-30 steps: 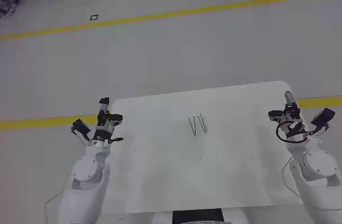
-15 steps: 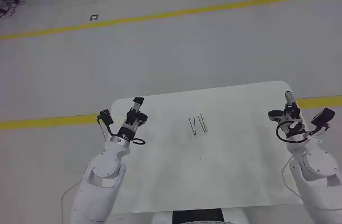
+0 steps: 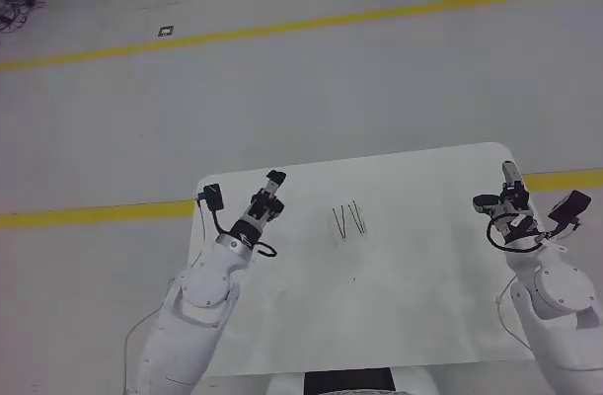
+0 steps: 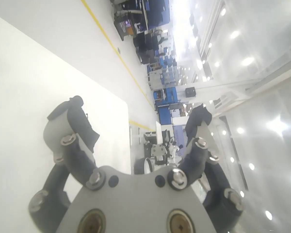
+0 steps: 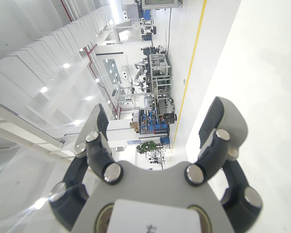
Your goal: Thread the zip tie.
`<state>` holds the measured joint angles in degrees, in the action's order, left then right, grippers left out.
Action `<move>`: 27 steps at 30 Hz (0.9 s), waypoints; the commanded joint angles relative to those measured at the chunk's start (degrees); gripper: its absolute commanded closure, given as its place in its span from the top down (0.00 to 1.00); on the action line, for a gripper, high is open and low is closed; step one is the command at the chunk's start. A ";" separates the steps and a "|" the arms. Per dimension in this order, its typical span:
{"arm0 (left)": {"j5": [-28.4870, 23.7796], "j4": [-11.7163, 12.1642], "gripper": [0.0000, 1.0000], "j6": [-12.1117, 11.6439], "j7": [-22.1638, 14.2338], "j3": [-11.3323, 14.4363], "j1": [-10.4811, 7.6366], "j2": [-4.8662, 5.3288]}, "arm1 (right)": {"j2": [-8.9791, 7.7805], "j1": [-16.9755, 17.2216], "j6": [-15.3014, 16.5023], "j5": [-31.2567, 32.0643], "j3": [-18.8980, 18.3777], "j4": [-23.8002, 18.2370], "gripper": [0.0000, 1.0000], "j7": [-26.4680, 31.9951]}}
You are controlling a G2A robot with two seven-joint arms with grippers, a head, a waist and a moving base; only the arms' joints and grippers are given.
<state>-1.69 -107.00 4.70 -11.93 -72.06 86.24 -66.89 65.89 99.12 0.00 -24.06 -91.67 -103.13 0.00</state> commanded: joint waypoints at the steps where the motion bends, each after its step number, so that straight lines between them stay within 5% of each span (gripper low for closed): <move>1: 2.71 0.89 1.00 1.22 -1.58 3.08 -3.38 -0.28 | 0.00 0.00 0.00 0.00 0.00 0.00 1.00 0.00; 8: 12.52 6.07 1.00 7.90 -6.89 14.63 -13.83 -1.77 | 0.00 0.00 0.00 0.00 0.00 0.00 1.00 0.00; 21: 13.77 6.15 1.00 7.67 -8.56 16.00 -14.74 -1.87 | 0.00 0.00 0.00 0.00 0.00 0.00 1.00 0.00; 22: 15.28 6.04 1.00 7.78 -9.87 16.79 -15.27 -1.85 | 0.00 0.00 0.00 0.00 0.00 0.00 1.00 0.00; 27: 25.83 8.14 1.00 14.02 -22.06 24.17 -23.62 -2.56 | 0.00 0.00 0.00 0.00 0.00 0.00 1.00 0.00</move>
<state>21.38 -99.46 17.53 -30.37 -49.70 64.39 -69.26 65.89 99.12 0.00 -24.06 -91.67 -103.13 0.00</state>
